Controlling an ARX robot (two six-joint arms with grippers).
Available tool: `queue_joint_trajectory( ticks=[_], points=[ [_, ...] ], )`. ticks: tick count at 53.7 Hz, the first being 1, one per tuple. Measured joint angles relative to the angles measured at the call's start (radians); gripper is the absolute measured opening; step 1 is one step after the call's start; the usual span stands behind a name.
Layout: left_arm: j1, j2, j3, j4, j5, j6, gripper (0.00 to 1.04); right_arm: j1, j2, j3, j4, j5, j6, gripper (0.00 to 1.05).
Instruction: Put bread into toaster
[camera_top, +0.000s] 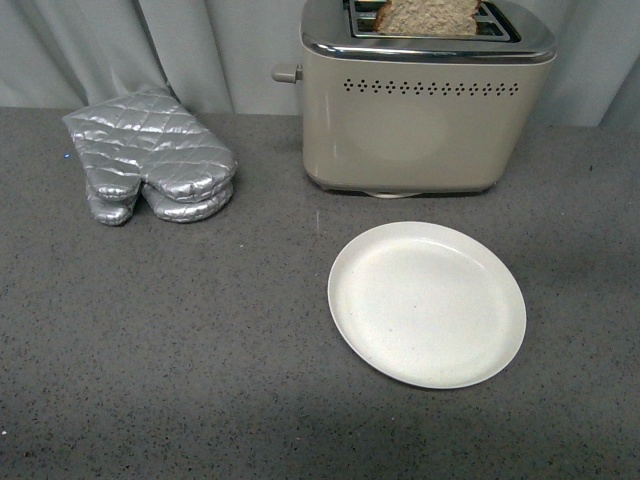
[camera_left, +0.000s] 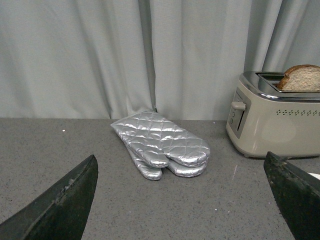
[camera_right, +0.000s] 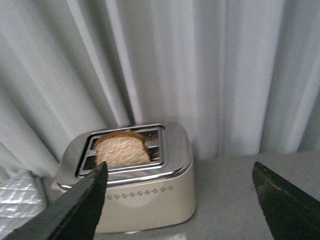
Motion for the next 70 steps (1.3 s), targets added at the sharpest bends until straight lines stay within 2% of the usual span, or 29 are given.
queue_joint_trajectory(
  ticks=[3,10,19,21,32,36,41,54,60,70],
  points=[
    [0.0,0.0,0.0,0.0,0.0,0.0,0.98,-0.027,-0.045,-0.088,0.075,-0.02,-0.065,0.68],
    [0.0,0.0,0.0,0.0,0.0,0.0,0.98,-0.076,-0.119,-0.2,0.098,-0.062,-0.114,0.47],
    [0.0,0.0,0.0,0.0,0.0,0.0,0.98,-0.146,-0.252,-0.325,0.095,-0.136,-0.135,0.05],
    [0.0,0.0,0.0,0.0,0.0,0.0,0.98,-0.159,-0.279,-0.345,0.088,-0.148,-0.138,0.01],
    [0.0,0.0,0.0,0.0,0.0,0.0,0.98,-0.214,-0.41,-0.423,0.031,-0.198,-0.139,0.0],
    [0.0,0.0,0.0,0.0,0.0,0.0,0.98,-0.268,-0.447,-0.439,0.006,-0.275,-0.139,0.0],
    [0.0,0.0,0.0,0.0,0.0,0.0,0.98,-0.294,-0.491,-0.452,-0.02,-0.275,-0.139,0.0],
    [0.0,0.0,0.0,0.0,0.0,0.0,0.98,-0.296,-0.609,-0.485,-0.103,-0.281,-0.139,0.0],
    [0.0,0.0,0.0,0.0,0.0,0.0,0.98,-0.297,-0.634,-0.522,-0.082,-0.281,-0.139,0.0],
    [0.0,0.0,0.0,0.0,0.0,0.0,0.98,-0.297,-0.754,-0.522,-0.197,-0.281,-0.139,0.0]
  ],
)
